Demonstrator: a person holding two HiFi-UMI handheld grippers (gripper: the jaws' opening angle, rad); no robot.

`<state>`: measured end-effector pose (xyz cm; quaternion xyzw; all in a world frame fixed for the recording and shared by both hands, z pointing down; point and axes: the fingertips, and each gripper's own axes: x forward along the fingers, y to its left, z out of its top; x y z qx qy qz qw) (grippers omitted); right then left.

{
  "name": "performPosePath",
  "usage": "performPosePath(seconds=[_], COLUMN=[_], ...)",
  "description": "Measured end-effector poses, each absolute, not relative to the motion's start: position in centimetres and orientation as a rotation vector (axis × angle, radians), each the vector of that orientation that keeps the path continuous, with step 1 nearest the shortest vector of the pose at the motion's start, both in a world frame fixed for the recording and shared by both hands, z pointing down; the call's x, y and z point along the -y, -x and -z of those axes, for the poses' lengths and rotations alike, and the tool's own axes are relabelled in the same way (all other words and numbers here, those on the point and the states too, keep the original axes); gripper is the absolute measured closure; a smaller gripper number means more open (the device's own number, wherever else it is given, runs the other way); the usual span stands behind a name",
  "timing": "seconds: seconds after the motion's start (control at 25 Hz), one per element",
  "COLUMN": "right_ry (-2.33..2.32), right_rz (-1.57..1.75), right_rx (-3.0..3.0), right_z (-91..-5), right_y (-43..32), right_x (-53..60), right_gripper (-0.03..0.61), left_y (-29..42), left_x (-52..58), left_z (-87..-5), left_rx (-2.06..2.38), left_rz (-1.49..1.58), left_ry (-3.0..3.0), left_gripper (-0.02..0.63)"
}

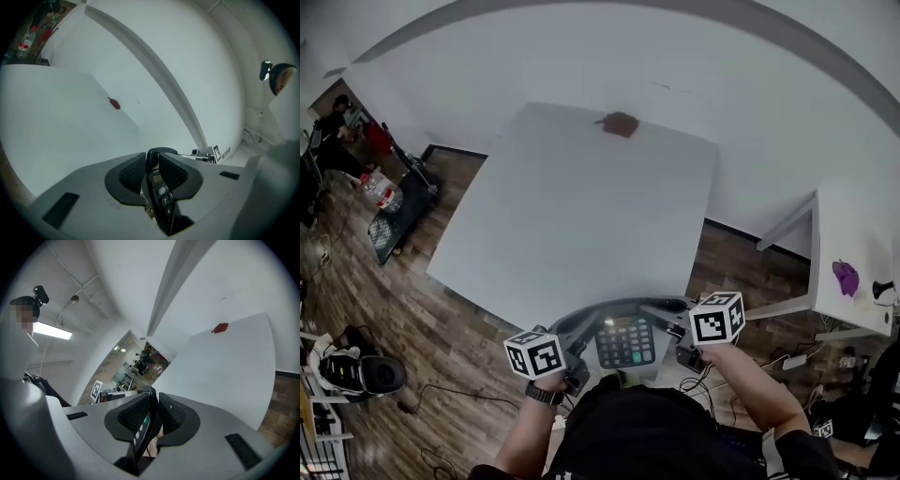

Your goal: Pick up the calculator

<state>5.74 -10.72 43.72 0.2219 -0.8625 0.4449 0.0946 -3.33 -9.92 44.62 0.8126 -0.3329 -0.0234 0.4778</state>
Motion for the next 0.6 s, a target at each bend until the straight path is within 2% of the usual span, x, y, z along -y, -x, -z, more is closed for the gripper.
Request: performPosePath(seconds=[0.6], right_ry=[-0.640], right_rz=[-1.157], right_rx=[2.724], right_z=[-34.0], right_y=[-5.0], right_x=[8.4], right_gripper=[0.505], left_y=[4.1], left_x=[7.9], left_z=[-34.8], left_rx=[0.847], left_rz=[0.137], left_ry=[-2.147], left_gripper=[0.535])
